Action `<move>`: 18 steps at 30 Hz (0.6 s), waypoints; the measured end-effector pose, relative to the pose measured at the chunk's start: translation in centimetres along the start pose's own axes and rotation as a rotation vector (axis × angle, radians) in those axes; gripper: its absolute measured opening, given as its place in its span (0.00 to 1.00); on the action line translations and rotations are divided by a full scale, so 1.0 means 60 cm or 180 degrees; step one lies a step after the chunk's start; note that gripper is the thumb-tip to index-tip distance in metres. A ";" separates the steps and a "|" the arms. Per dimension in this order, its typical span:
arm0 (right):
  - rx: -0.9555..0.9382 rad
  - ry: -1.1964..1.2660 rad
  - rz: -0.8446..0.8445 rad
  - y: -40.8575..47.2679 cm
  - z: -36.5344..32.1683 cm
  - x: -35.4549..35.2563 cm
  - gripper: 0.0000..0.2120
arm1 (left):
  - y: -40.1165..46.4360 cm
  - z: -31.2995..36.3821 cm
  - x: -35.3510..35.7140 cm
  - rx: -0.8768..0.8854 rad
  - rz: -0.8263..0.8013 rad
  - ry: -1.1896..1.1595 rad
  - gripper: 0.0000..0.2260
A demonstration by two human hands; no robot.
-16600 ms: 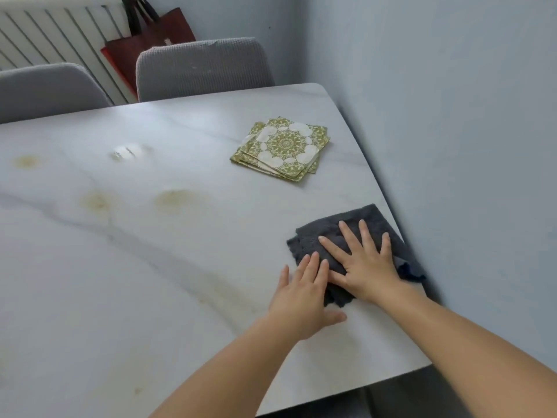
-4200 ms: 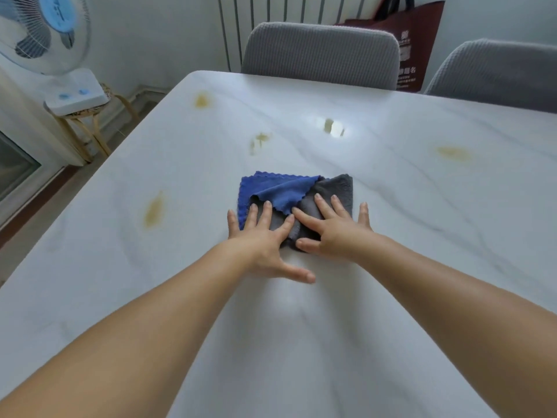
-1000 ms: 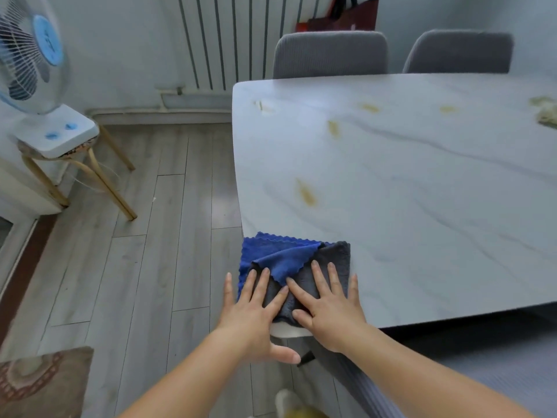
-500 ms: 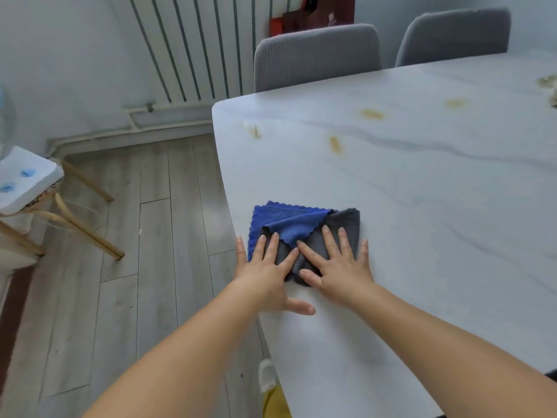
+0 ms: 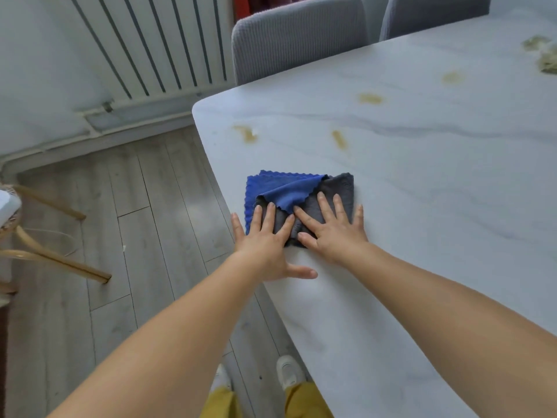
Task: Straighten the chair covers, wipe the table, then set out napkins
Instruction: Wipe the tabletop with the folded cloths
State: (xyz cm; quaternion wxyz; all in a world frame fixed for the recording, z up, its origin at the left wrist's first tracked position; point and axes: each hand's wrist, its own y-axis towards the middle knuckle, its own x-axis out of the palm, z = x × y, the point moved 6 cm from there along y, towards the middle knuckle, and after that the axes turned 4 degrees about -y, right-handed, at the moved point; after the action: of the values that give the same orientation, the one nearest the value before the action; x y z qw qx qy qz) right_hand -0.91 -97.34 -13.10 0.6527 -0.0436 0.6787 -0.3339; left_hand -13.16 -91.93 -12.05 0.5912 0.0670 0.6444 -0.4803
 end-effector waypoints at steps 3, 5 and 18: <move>0.0162 0.0153 -0.0078 -0.045 -0.023 0.025 0.28 | -0.030 -0.012 0.014 0.0294 -0.0065 0.0238 0.53; 0.0210 0.0234 -0.0148 -0.074 -0.044 0.045 0.28 | -0.054 -0.025 0.031 0.0484 -0.0124 0.0360 0.53; 0.0429 0.0317 -0.0191 -0.016 -0.154 -0.009 0.28 | -0.018 -0.152 -0.014 0.0788 0.0126 0.0653 0.51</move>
State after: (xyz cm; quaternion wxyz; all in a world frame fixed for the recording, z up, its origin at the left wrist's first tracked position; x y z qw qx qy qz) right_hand -9.62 -94.15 -12.83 0.6092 -0.0032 0.6847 -0.4000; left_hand -20.00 -85.72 -12.24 0.5189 0.2007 0.6359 -0.5349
